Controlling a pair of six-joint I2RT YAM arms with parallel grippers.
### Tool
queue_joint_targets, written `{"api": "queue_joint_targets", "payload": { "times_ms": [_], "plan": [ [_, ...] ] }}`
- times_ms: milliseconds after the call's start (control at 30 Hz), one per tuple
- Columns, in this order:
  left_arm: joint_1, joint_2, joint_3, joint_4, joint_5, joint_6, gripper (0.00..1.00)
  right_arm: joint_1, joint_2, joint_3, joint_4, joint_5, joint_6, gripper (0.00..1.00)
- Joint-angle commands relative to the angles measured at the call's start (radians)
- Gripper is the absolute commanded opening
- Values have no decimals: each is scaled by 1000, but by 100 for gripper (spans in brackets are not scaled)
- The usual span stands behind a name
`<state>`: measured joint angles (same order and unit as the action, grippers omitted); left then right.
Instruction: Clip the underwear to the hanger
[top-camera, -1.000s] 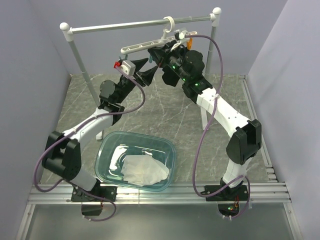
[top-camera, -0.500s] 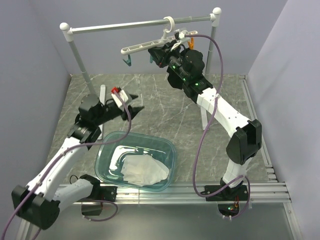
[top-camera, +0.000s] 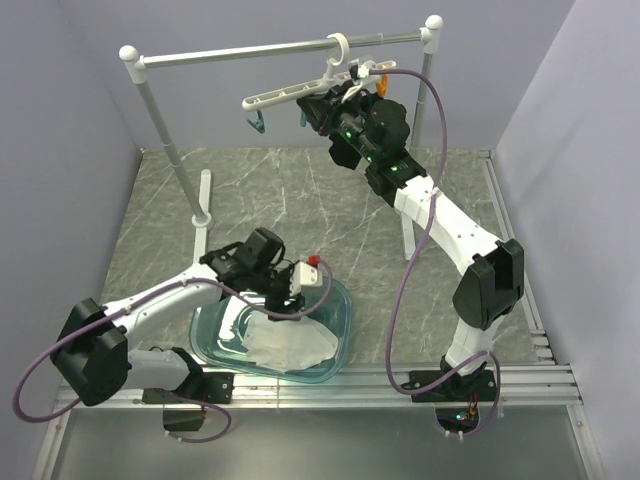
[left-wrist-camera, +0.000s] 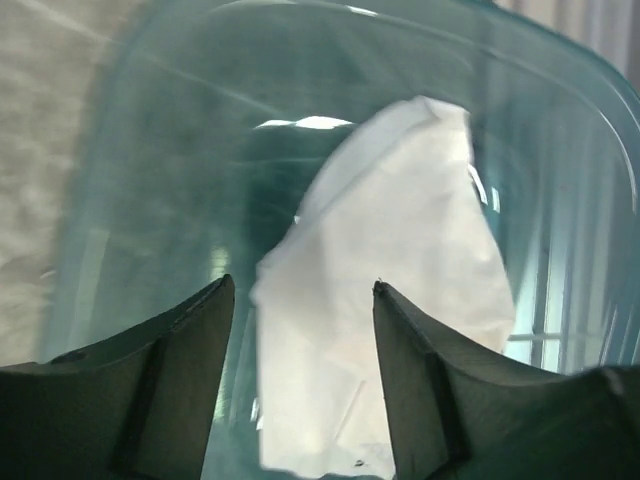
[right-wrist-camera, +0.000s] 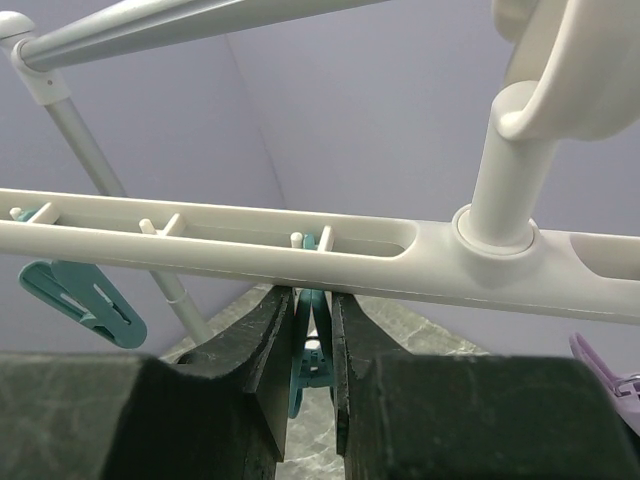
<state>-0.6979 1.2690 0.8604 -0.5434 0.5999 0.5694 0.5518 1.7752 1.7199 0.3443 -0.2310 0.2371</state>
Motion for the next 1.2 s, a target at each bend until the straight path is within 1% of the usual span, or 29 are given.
{"api": "queue_joint_targets", "payload": {
  "times_ms": [0,67,200,233,333,567,633,667,767,800,867,900,967,1000,1033,1067,1100,1167],
  "plan": [
    [-69,-22,-30,114,-11,41,64,0,-54,-12,-1,-21,-22,0],
    [-110,13,-46,167,18,72,66,0,-56,-14,-4,-22,-24,0],
    [-152,122,-37,291,26,101,68,0,-60,-16,-8,-16,-33,0],
    [-160,171,-18,304,29,115,68,-1,-59,-17,-8,-13,-32,0],
    [-184,248,5,333,37,138,69,-1,-63,-19,-14,-11,-36,0],
    [-224,328,-3,327,43,227,68,-1,-74,-39,-19,-11,-47,0],
    [-230,352,-3,333,32,230,64,-1,-80,-48,-13,-10,-45,0],
    [-238,362,0,329,17,231,57,-1,-80,-58,-11,-8,-47,0],
    [-241,391,5,319,-12,234,45,0,-91,-75,-5,-5,-47,0],
    [-242,392,2,312,-23,239,36,0,-92,-78,-4,-5,-51,0],
    [-239,377,-4,300,-40,253,23,-1,-99,-88,1,-4,-55,0],
    [-236,365,-6,284,-40,253,15,-1,-102,-88,1,-5,-55,0],
    [-223,313,-3,270,-19,241,10,-1,-100,-91,5,-7,-55,0],
    [-221,288,-1,261,-12,236,3,-1,-100,-89,7,-8,-53,0],
    [-218,238,0,244,-8,221,0,-1,-100,-88,12,-8,-51,0],
    [-212,210,2,238,-8,210,0,-1,-100,-89,12,-8,-51,0],
    [-207,148,0,234,-5,193,0,-1,-99,-85,13,-8,-50,0],
    [-193,89,2,209,-2,178,0,-1,-99,-83,15,-8,-51,0]
  ]
}}
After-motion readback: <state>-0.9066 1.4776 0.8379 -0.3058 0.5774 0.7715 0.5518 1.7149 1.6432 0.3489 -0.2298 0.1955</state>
